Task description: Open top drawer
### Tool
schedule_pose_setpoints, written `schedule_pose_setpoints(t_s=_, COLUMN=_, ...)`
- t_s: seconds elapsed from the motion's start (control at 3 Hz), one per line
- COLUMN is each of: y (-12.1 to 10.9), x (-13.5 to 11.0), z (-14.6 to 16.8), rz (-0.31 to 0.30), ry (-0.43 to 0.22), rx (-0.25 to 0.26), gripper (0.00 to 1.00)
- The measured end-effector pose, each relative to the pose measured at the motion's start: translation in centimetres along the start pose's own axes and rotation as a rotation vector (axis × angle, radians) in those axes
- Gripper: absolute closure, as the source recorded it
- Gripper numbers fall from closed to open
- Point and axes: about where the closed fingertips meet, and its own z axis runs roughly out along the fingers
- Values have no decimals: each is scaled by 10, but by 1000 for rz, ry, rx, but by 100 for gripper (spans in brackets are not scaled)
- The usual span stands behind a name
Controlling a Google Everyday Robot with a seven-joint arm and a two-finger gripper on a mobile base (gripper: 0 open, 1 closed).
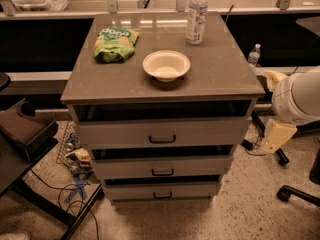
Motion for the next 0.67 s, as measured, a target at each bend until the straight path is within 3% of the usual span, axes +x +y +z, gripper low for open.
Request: schedule_pose_setpoints(t_s=0.67, y=25, x=18, z=59, rz=74, ry=-33, rx=-121, gripper=0)
